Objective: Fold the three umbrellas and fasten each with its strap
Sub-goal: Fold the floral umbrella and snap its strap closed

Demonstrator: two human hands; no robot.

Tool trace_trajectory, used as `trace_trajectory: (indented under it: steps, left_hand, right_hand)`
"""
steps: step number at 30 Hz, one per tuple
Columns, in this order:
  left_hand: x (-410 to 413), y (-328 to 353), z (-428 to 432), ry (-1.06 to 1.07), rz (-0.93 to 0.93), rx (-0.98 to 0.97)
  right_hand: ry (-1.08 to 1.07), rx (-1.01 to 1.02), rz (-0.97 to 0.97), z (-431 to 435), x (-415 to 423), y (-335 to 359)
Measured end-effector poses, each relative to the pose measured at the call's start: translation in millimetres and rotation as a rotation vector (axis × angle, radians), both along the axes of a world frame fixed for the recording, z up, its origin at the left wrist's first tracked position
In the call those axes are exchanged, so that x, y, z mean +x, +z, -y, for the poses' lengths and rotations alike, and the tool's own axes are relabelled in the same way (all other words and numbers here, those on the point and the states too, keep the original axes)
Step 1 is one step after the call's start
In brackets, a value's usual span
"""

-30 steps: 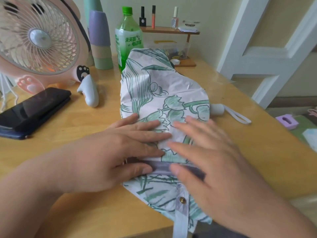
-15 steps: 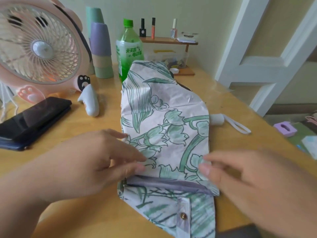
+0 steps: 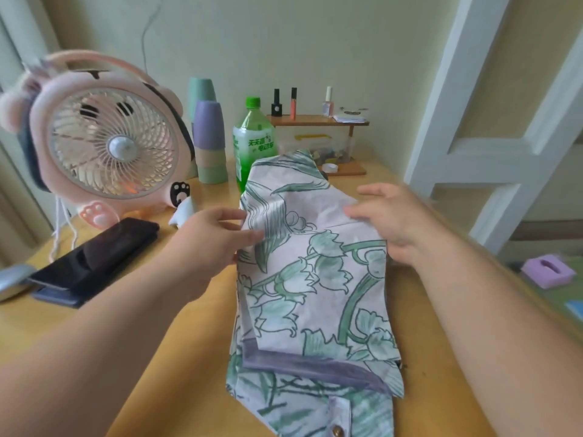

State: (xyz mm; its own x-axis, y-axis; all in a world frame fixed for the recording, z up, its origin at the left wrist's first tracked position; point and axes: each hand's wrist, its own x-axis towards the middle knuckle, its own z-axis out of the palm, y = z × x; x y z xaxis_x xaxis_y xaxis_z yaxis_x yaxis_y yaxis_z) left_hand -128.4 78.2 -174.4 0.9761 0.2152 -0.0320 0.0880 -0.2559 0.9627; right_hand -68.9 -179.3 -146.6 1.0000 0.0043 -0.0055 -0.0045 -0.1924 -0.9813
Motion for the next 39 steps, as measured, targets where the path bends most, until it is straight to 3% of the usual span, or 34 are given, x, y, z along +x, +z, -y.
trace_trajectory:
  steps: [3,6,12,14,16,20,24,26,29,32,35,39]
  left_hand:
    - [4,2,-1,-0.076,-0.003,-0.095]
    - [4,5,2,-0.169,0.021,0.123]
    - [-6,-12,17,-0.005,0.271,0.351]
    - [-12,-13,19,-0.025,0.357,0.401]
    - [-14,-13,15,-0.052,0.415,0.390]
    - [-22,-10,11,-0.143,0.450,0.184]
    - [-30,-8,9,-0.235,0.535,-0.031]
    - [-31,-9,7,-0.256,0.577,-0.008]
    - [-33,-8,5,-0.328,0.542,-0.013]
    - [-36,-1,1,-0.542,0.435,-0.353]
    - [-39,6,-5,-0.526,0.398,-0.582]
    - [-35,5,-8,-0.508,0.336,-0.622]
  right_hand:
    - [0.104,0.132,0.096,6,-4,-2]
    - [0.238,0.211,0.169,20,-10,2]
    - [0.314,-0.304,0.293,25,-16,-19]
    - [0.322,-0.324,0.333,21,-22,-24]
    - [0.317,-0.215,0.398,19,-28,-27]
    - [0.394,0.254,0.412,22,-39,-22]
    - [0.514,0.454,0.331,31,-47,-15]
    - [0.551,0.449,0.327,32,-50,-11]
    - [0.569,0.263,0.330,27,-59,-2]
    - [0.445,0.194,0.330,19,-72,5]
    - [0.450,0.303,0.306,20,-83,0]
    - [0.432,0.461,0.236,27,-94,-13]
